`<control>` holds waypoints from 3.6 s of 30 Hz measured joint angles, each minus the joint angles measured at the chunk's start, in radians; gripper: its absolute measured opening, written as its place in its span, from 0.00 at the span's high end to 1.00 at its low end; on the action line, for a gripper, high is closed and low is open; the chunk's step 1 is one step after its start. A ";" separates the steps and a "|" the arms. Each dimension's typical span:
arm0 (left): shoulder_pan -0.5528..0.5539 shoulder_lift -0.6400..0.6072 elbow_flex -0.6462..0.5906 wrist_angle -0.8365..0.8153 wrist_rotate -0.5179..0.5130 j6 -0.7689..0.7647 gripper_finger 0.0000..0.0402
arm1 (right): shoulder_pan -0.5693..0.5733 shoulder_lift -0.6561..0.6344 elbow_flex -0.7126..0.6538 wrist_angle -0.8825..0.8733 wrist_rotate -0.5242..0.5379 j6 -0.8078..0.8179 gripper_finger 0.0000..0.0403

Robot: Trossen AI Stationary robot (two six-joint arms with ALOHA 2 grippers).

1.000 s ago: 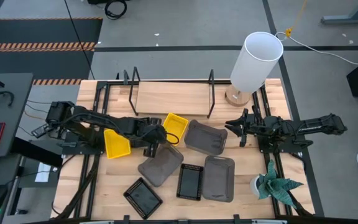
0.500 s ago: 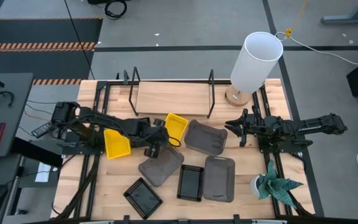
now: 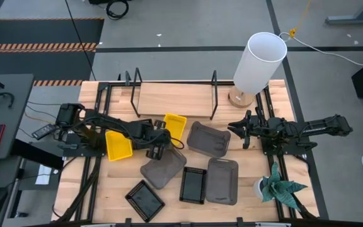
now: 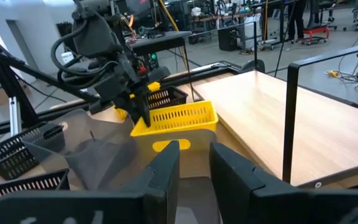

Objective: Stack baskets on shelf by color
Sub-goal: Stack the right yellow bin on the yellow bins, then put the stack of yellow bins on the shelf

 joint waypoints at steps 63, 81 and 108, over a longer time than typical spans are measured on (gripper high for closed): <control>-0.834 -0.444 -0.140 -0.812 -0.073 -1.501 0.98 | 0.000 0.027 0.000 0.023 0.000 0.000 0.77; -0.830 -0.442 -0.103 -0.747 -0.114 -1.537 0.58 | 0.000 0.027 0.000 0.023 -0.001 0.000 0.77; -0.703 -0.442 -0.305 -0.500 0.001 -1.371 0.95 | 0.000 0.027 0.000 0.023 -0.001 0.000 0.77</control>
